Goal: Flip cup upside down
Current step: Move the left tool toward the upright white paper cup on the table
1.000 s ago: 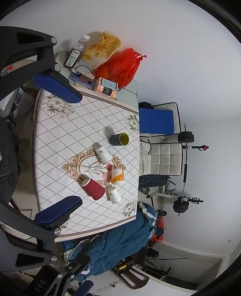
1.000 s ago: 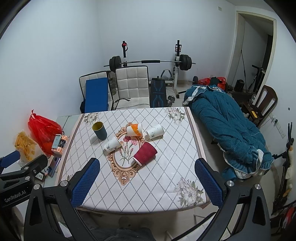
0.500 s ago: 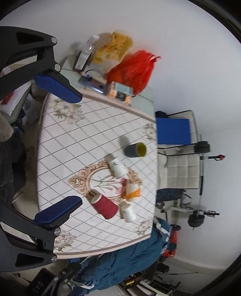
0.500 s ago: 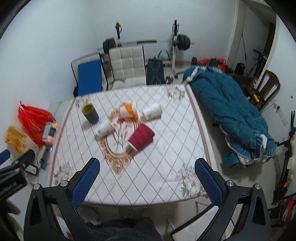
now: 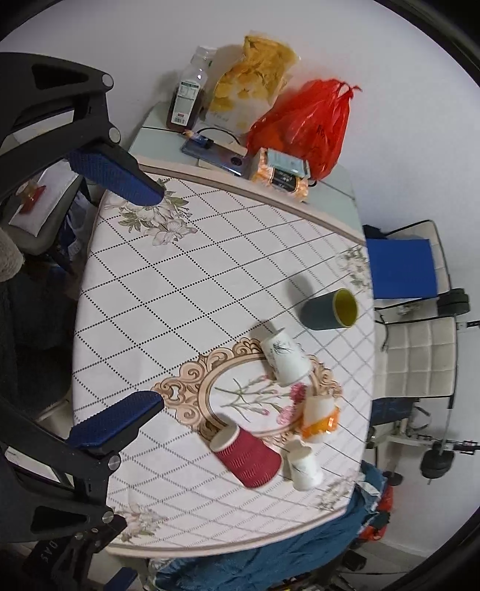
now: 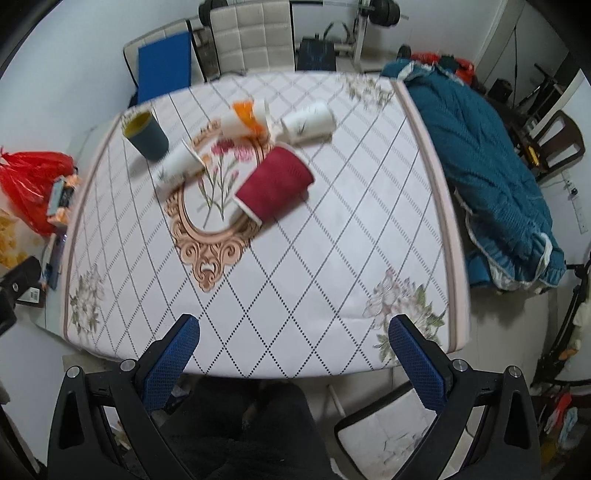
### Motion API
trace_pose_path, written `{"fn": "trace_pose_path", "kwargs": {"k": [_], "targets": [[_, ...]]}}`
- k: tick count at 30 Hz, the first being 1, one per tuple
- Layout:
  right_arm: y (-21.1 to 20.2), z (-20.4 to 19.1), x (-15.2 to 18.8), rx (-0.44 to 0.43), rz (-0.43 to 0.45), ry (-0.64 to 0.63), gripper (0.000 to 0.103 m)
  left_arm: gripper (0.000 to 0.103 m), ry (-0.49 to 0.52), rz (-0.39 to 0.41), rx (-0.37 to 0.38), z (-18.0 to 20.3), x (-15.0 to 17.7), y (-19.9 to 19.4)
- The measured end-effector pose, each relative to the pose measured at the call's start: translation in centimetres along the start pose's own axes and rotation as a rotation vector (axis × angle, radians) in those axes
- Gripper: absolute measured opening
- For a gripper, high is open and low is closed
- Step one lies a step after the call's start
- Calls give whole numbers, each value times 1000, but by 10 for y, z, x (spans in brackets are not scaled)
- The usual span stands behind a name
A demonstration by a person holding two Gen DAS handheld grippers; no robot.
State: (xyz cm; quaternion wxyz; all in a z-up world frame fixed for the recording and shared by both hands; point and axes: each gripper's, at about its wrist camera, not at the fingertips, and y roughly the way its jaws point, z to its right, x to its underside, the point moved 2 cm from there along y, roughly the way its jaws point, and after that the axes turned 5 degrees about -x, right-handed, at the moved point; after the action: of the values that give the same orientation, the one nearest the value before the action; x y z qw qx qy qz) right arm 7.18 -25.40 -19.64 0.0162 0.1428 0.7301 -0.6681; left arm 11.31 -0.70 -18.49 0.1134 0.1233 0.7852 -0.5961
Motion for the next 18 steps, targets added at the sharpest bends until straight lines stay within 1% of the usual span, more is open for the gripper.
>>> {"fn": "trace_pose_path", "kwargs": {"k": [5,9,11,15,18], "targets": [[38,-3,-3,21,-84,28,103,103,38,-70,17,4,-17,41],[71,-2,-10,38,-159,80,103,103,64,-108,32,9,-33,69],[82,-1,-12,42,-183,102,103,103,80,-124,36,11,-42,82],[106,2,-18,47,-229,150,103,103,117,-147,33,15,-62,108],[124,4,-23,60,-260,182,103,103,175,-134,14,21,-81,124]]}}
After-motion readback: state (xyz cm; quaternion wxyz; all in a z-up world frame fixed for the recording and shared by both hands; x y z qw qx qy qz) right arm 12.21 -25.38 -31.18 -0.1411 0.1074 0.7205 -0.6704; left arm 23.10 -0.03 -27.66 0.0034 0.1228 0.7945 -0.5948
